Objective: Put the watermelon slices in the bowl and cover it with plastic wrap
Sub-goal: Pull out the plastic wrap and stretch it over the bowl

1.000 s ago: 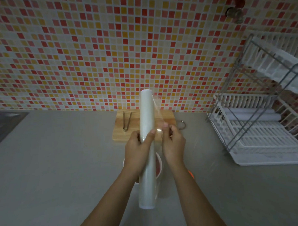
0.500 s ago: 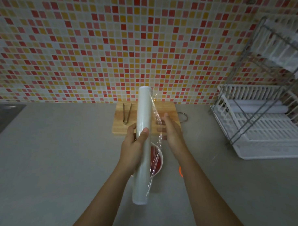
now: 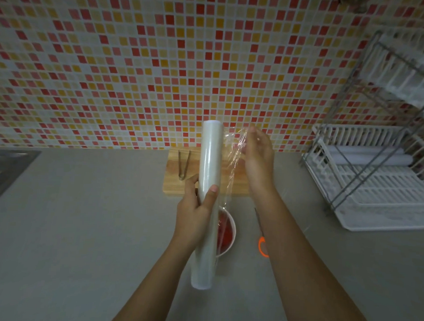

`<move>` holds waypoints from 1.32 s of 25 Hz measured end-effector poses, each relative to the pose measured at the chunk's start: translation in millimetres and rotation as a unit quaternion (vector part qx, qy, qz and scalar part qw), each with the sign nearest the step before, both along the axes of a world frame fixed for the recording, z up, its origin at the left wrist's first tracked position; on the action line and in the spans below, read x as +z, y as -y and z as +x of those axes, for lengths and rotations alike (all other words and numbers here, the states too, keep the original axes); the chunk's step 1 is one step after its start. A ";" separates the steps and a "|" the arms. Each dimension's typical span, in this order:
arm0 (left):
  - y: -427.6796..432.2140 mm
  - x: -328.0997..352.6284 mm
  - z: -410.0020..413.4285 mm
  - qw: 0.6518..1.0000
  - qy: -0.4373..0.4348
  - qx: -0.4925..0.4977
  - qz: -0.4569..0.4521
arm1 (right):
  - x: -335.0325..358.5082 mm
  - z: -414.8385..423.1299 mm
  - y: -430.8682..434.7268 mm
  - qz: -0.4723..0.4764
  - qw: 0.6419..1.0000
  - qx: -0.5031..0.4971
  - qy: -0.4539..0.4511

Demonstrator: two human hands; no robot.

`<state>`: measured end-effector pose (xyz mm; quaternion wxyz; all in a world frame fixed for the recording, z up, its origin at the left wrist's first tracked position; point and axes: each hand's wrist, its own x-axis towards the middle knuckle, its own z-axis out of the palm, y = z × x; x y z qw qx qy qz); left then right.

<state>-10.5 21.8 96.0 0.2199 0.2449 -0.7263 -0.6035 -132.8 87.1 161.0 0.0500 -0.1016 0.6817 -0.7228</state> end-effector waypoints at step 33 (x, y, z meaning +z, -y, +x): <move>9.6 5.5 -40.6 0.977 -0.051 0.134 -0.155 | -104.8 73.6 -10.7 0.183 0.970 -0.076 -0.139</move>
